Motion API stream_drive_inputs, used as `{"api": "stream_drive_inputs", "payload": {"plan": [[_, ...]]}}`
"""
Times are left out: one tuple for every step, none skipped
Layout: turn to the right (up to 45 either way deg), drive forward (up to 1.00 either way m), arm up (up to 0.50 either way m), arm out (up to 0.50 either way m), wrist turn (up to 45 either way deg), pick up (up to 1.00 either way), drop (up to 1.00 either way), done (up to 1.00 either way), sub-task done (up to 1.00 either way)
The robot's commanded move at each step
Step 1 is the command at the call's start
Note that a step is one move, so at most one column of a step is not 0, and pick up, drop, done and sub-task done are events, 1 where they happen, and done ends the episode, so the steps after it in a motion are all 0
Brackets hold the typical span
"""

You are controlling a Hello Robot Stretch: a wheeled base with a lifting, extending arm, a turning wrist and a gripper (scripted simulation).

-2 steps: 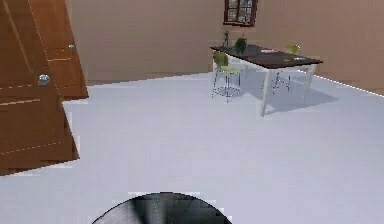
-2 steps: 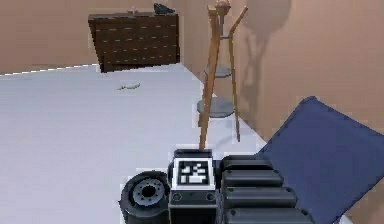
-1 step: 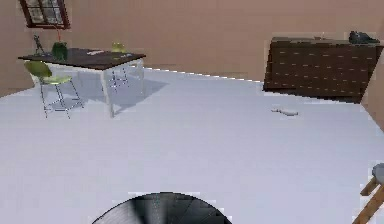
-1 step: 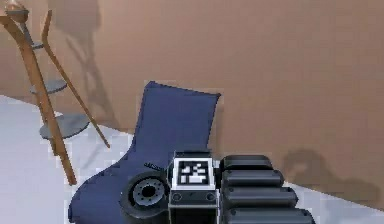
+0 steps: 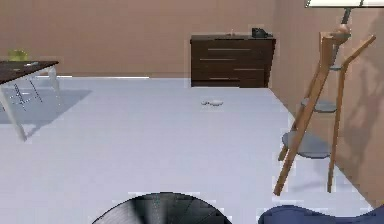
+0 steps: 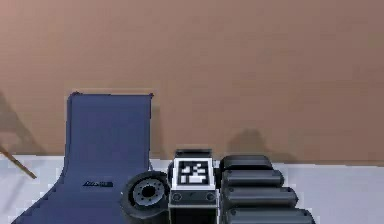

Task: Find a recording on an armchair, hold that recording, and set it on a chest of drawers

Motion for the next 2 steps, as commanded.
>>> {"api": "stream_drive_inputs", "payload": {"plan": [[0.0, 1.00, 0.00, 0.00, 0.0, 0.00, 0.00, 0.00, 0.00], [3.0, 0.00, 0.00, 0.00, 0.0, 0.00, 0.00, 0.00, 0.00]]}}
